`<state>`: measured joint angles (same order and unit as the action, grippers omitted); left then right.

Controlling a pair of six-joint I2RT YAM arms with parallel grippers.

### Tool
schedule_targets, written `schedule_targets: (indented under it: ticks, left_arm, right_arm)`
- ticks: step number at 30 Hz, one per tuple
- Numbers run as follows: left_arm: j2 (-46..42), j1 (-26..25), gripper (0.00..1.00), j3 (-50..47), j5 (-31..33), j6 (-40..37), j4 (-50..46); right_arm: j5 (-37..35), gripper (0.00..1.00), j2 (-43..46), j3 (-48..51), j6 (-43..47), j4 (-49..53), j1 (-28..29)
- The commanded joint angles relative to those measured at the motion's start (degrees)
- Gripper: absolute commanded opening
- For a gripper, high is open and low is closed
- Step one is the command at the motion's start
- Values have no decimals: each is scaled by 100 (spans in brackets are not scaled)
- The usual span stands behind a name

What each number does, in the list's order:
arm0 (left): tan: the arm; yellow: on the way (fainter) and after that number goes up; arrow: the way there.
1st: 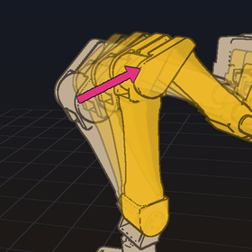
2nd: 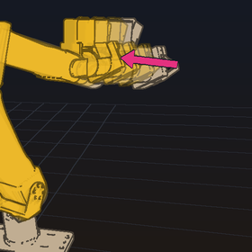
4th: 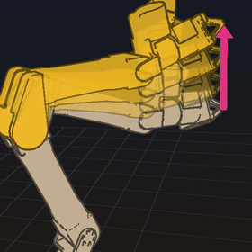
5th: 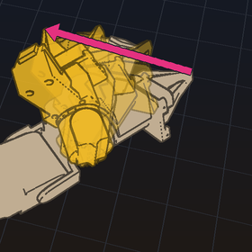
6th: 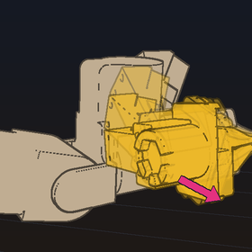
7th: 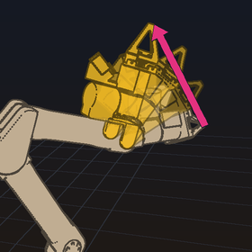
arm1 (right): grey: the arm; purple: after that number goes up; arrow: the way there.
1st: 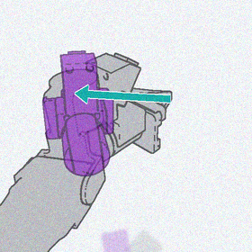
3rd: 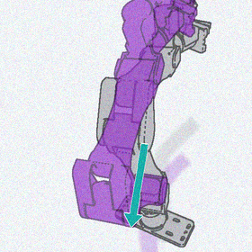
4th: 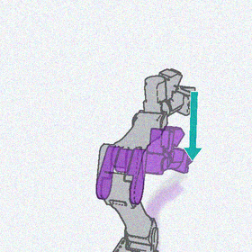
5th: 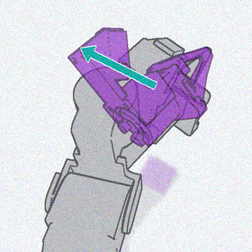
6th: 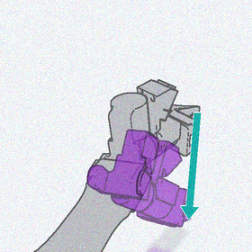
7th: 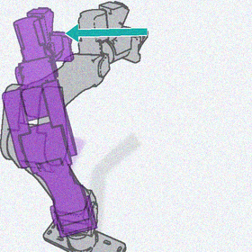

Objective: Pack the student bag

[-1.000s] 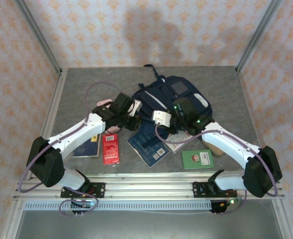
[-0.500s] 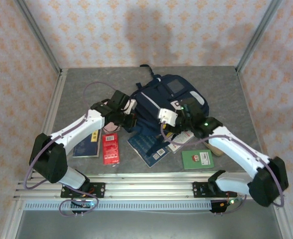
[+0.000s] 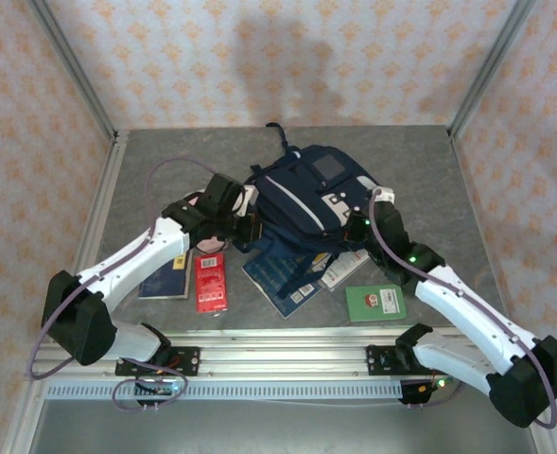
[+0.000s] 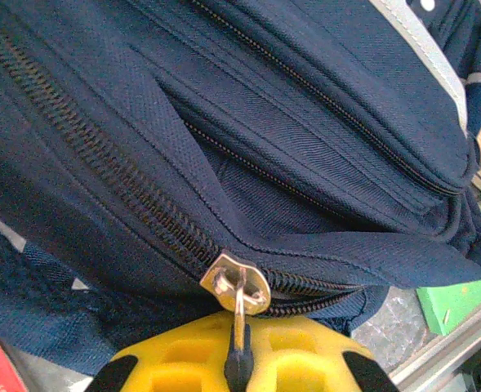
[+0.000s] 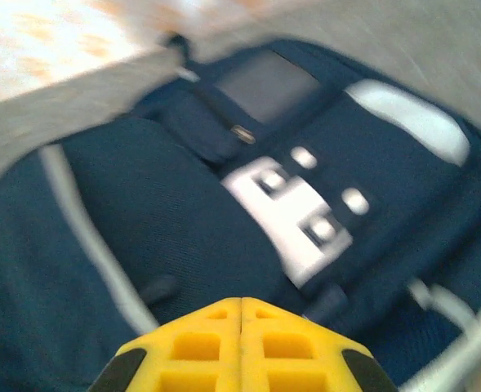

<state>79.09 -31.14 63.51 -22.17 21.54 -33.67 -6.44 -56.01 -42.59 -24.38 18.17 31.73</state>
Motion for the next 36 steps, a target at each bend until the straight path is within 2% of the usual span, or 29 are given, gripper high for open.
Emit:
schedule_targets:
  ticks: [1, 6, 9, 16, 18, 22, 25, 27, 28, 31, 36]
  left_arm:
    - [-222, -145, 0, -78, 126, 126, 402]
    - [-320, -276, 0, -167, 184, 200, 449]
    - [-397, -339, 0, -196, 205, 235, 448]
    - [-414, -572, 0, -297, 161, 389, 531]
    - [-382, -651, 0, -370, 142, 460, 616]
    - [-181, -779, 0, -453, 27, 592, 819]
    - [1, -839, 0, -420, -15, 662, 976]
    - [126, -859, 0, -376, -41, 715, 1098]
    - [169, -868, 0, -344, -46, 741, 1159]
    - [313, -908, 0, -295, -83, 807, 1362]
    - [476, -1003, 0, -231, -77, 868, 1636]
  right_arm:
    - [-546, 0, -292, 260, -1876, 1104, -197]
    - [318, 0, -1003, 629, -2519, 488, -548]
    - [647, 0, -1636, 566, -2580, 107, -677]
    - [1972, 0, -3416, -493, -1979, -559, -1429]
    - [2079, 1, -3813, -955, -1695, -477, -1597]
    - [2361, 15, -4199, -1748, -1047, -270, -1724]
    - [2142, 27, -3818, -1895, -841, 106, -1715]
    - [1963, 42, -3267, -1731, -943, 312, -1719]
    - [1878, 46, -3016, -1642, -1057, 427, -1712]
    - [1876, 48, -2261, -1479, -1876, 1098, -1679]
    - [2614, 43, -1016, -780, -3930, 1116, -1275]
